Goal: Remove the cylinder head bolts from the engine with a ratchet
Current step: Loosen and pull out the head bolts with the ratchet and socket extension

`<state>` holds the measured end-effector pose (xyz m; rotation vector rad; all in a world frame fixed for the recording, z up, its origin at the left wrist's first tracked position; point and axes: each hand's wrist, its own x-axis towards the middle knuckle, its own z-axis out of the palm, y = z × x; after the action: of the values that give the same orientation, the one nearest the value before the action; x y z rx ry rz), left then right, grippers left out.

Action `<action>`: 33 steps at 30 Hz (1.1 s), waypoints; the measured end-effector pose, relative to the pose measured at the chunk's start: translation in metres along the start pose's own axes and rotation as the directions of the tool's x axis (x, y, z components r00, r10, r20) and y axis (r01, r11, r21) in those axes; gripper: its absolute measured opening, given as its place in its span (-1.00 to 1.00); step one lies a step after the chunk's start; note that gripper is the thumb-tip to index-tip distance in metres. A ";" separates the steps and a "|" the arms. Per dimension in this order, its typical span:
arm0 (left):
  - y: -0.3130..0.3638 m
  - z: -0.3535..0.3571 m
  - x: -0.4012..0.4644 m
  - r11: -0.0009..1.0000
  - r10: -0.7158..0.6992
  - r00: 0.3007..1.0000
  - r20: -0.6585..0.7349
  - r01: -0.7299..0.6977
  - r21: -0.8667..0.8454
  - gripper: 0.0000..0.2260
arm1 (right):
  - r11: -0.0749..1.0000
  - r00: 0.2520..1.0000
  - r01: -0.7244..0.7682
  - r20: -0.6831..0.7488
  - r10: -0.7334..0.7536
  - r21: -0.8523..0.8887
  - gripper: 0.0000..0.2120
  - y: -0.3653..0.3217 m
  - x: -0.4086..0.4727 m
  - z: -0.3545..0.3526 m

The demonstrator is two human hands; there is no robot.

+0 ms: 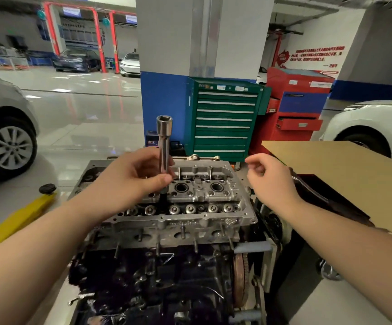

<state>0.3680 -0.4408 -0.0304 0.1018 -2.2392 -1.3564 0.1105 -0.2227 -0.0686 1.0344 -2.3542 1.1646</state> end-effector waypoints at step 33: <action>0.006 -0.067 -0.027 0.976 0.096 0.989 -0.114 -0.071 0.205 -0.76 | 0.899 0.883 0.146 0.355 -0.307 0.413 -0.82 -0.186 -0.052 0.115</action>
<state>0.4241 -0.4837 -0.0116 0.1554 -2.2437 -1.0485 0.2849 -0.3650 -0.0650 1.8031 -2.2478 1.4527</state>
